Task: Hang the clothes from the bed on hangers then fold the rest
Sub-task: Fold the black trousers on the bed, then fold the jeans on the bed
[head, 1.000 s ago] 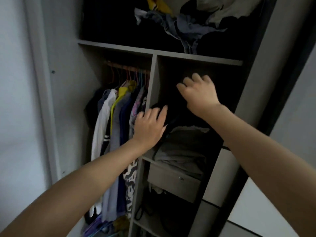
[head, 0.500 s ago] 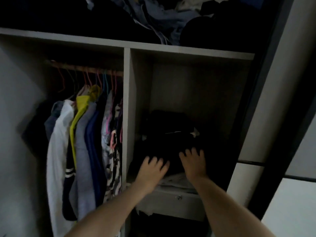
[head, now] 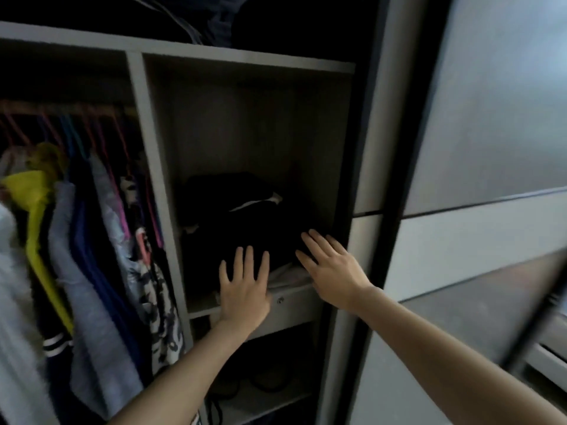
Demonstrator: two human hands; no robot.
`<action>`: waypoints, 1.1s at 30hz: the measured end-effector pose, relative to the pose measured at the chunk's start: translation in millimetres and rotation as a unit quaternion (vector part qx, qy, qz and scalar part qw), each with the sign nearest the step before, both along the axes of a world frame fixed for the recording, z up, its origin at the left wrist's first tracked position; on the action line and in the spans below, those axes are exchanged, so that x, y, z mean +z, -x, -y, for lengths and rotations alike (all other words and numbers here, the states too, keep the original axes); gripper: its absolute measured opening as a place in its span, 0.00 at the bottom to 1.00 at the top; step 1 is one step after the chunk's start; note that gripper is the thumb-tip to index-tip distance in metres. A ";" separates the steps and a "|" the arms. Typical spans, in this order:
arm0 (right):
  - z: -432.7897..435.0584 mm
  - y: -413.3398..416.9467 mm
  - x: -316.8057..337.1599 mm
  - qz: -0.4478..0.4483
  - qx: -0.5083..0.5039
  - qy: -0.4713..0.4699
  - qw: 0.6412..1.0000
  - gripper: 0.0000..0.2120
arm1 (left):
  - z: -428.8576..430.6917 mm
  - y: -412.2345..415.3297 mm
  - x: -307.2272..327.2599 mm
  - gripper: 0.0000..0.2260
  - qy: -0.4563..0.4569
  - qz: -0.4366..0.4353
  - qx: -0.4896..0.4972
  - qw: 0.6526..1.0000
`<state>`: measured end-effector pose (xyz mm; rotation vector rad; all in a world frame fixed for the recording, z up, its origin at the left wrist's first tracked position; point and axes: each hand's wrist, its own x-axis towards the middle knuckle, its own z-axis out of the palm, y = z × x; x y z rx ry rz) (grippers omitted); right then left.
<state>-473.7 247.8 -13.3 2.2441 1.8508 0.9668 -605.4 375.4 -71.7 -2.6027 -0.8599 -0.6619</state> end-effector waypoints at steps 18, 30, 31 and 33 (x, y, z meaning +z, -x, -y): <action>505.1 -100.7 -44.9 0.004 -0.488 0.036 0.872 0.32 | 380.6 -239.1 -0.9 0.26 0.019 0.068 -0.442 0.894; 803.2 -124.9 -77.7 -0.077 -0.661 0.023 0.746 0.35 | 665.3 -379.0 -39.3 0.39 0.082 -0.025 -0.568 0.819; 815.1 -130.3 -82.1 -0.085 -0.668 0.015 0.739 0.35 | 678.0 -389.2 -43.6 0.39 0.083 -0.035 -0.573 0.815; 843.0 -148.6 -91.3 -0.096 -0.681 0.011 0.726 0.34 | 706.2 -415.5 -52.4 0.39 0.082 -0.043 -0.584 0.807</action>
